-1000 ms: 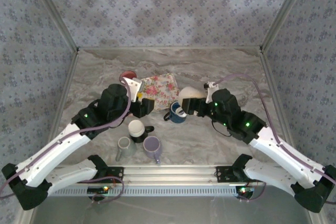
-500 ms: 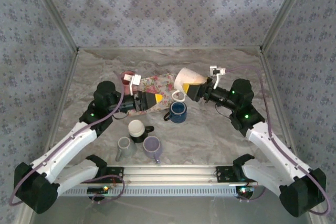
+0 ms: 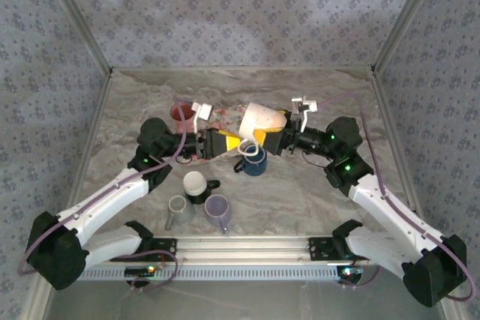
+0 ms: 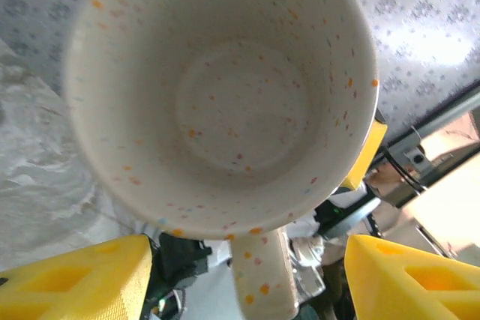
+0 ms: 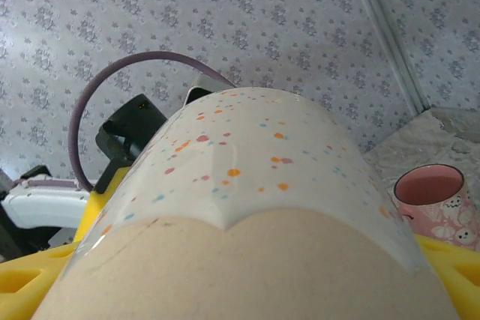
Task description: Turn the mug right side up
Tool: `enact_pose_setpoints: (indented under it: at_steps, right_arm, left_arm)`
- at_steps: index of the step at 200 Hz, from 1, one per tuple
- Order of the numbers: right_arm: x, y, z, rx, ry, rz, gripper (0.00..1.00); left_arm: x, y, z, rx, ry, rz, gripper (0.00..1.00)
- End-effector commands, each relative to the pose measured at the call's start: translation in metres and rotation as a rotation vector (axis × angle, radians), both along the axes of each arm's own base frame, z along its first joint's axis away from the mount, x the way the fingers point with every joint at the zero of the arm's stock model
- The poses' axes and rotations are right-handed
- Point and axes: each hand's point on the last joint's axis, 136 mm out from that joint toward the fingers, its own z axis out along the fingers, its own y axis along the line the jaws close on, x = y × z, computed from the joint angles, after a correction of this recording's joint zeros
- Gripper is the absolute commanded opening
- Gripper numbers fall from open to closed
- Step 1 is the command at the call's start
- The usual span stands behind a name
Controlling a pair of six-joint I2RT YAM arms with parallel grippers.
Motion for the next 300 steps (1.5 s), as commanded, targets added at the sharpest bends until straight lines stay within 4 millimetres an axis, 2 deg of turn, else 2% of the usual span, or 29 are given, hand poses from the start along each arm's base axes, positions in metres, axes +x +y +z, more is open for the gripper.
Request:
enact_pose_setpoints:
  at_steps: [1,56,98,141,174,190,200,229,250,265,271,282,300]
  right_arm:
    - [-0.015,-0.002,0.043,0.062,-0.187,0.01,0.0]
    - [-0.015,-0.001,0.043,0.058,-0.214,-0.019,0.0]
    - [-0.022,0.003,0.045,0.061,-0.26,-0.044,0.0]
    - [-0.031,0.01,0.037,0.047,-0.297,-0.057,0.0]
    - [-0.036,0.016,0.028,0.037,-0.29,-0.041,0.0]
    - [-0.037,0.016,0.025,0.034,-0.283,-0.041,0.01]
    - [-0.037,0.017,0.024,0.027,-0.277,-0.039,0.07]
    - [-0.036,0.014,0.02,0.019,-0.259,-0.074,0.48]
    - [-0.036,0.008,0.022,0.027,-0.257,-0.108,0.6]
    - [-0.037,0.003,0.024,0.032,-0.251,-0.125,0.75]
    - [-0.038,0.001,0.024,0.03,-0.253,-0.129,0.78]
    - [-0.04,-0.002,0.025,0.026,-0.257,-0.132,0.98]
    - [-0.044,-0.006,0.026,0.022,-0.258,-0.129,1.0]
  left_arm:
    - [-0.018,-0.004,0.027,-0.059,-0.09,-0.07,0.67]
    - [-0.029,-0.017,0.031,-0.075,-0.1,-0.119,0.57]
    - [-0.031,-0.026,0.038,-0.104,-0.099,-0.136,0.45]
    - [-0.03,-0.024,0.043,-0.125,-0.109,-0.118,0.25]
    - [-0.036,-0.021,0.047,-0.137,-0.136,-0.123,0.0]
    - [-0.04,-0.017,0.049,-0.134,-0.158,-0.118,0.0]
    - [-0.041,-0.015,0.049,-0.131,-0.171,-0.114,0.0]
    - [-0.046,-0.012,0.05,-0.119,-0.195,-0.112,0.0]
    - [-0.047,-0.012,0.05,-0.11,-0.203,-0.111,0.0]
    - [-0.047,-0.012,0.048,-0.103,-0.21,-0.109,0.0]
    - [-0.046,-0.011,0.048,-0.1,-0.212,-0.104,0.0]
    - [-0.046,-0.012,0.046,-0.093,-0.214,-0.101,0.0]
    - [-0.044,-0.011,0.044,-0.082,-0.22,-0.088,0.0]
